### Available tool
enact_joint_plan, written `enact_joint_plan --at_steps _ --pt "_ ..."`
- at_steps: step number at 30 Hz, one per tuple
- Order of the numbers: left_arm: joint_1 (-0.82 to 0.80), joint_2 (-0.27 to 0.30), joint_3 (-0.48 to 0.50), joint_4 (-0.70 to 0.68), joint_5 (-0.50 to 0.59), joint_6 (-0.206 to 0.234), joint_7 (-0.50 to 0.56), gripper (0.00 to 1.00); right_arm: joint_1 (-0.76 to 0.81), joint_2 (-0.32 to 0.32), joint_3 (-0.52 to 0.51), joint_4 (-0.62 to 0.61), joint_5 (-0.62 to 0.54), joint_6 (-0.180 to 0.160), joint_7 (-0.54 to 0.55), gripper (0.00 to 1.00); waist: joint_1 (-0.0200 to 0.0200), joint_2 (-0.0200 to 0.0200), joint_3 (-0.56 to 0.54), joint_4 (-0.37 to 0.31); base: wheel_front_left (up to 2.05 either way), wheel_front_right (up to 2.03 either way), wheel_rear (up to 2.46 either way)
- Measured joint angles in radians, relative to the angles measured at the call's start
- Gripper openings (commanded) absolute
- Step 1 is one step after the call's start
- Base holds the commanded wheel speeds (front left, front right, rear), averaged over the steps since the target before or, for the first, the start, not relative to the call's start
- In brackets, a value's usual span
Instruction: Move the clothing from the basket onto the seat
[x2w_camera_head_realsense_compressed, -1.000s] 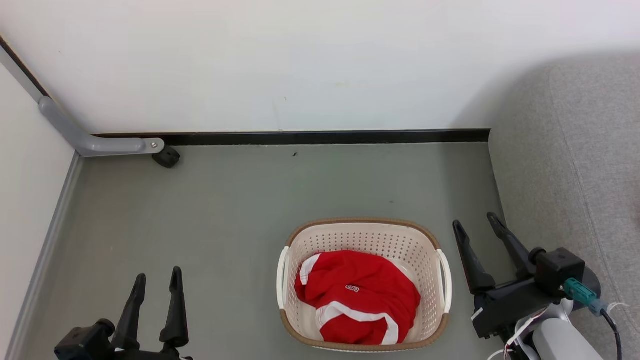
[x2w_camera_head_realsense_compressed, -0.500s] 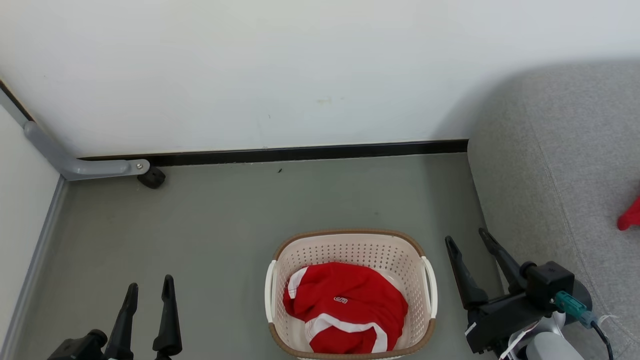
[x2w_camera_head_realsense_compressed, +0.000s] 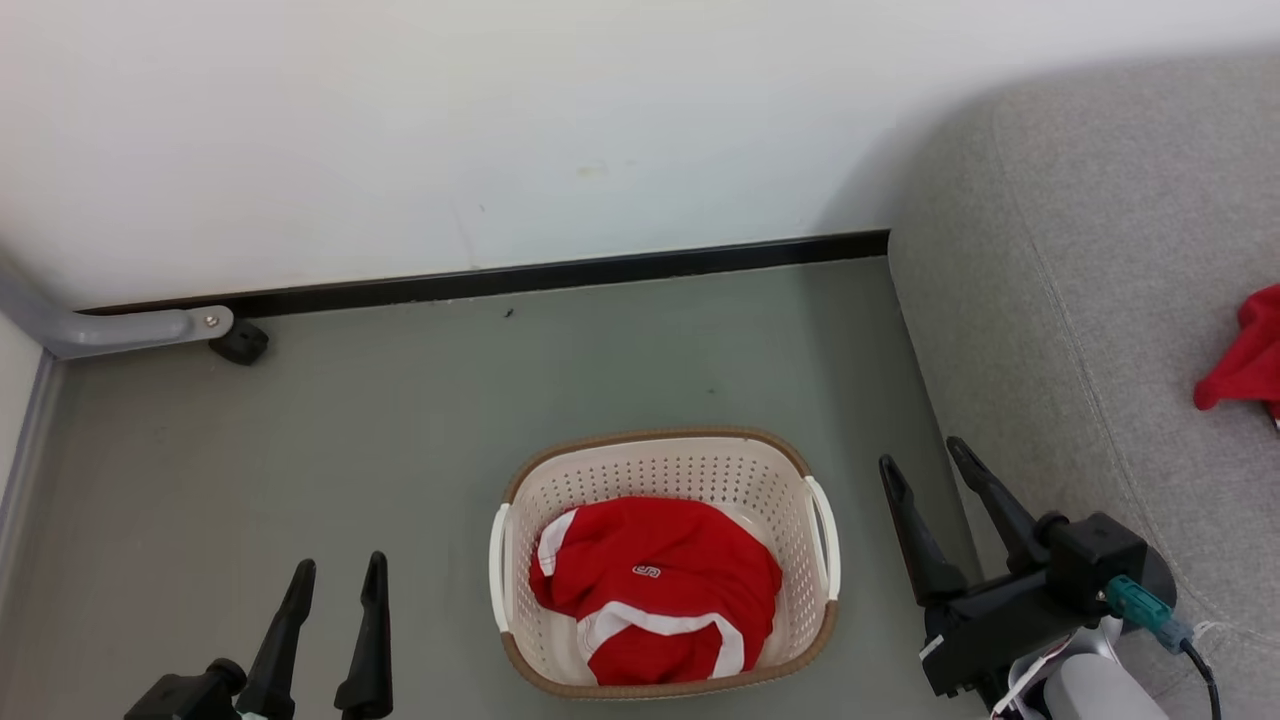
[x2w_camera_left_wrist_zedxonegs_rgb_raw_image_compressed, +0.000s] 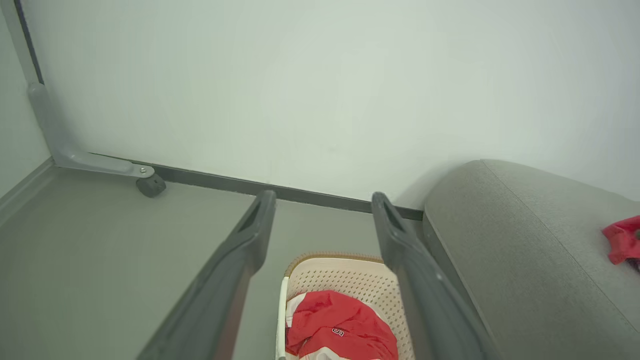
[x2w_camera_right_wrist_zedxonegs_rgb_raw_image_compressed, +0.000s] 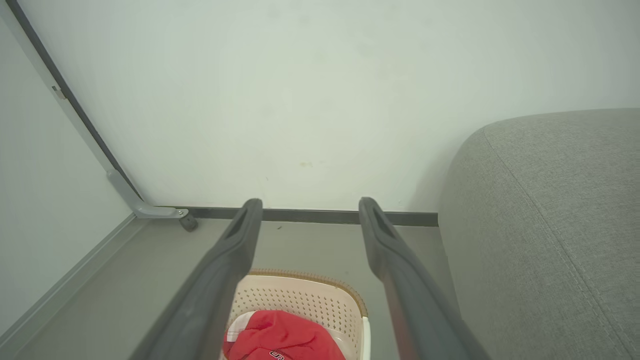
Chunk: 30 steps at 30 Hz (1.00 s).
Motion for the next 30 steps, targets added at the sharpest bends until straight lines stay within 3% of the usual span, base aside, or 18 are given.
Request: enact_joint_plan --at_steps 9,30 --pt "-0.065 0.025 -0.045 0.008 0.02 -0.023 0.013 1.0 -0.012 0.015 0.018 -0.046 -0.017 0.0 0.0 1.0 0.0 0.0 0.089 -0.056 0.0 0.0 0.0" --pt "-0.322 0.093 -0.124 0.076 0.097 -0.035 0.207 1.0 -0.094 0.038 0.158 -0.101 -0.052 0.0 0.0 1.0 0.0002 0.0001 0.38 -0.202 0.0 0.0 0.0"
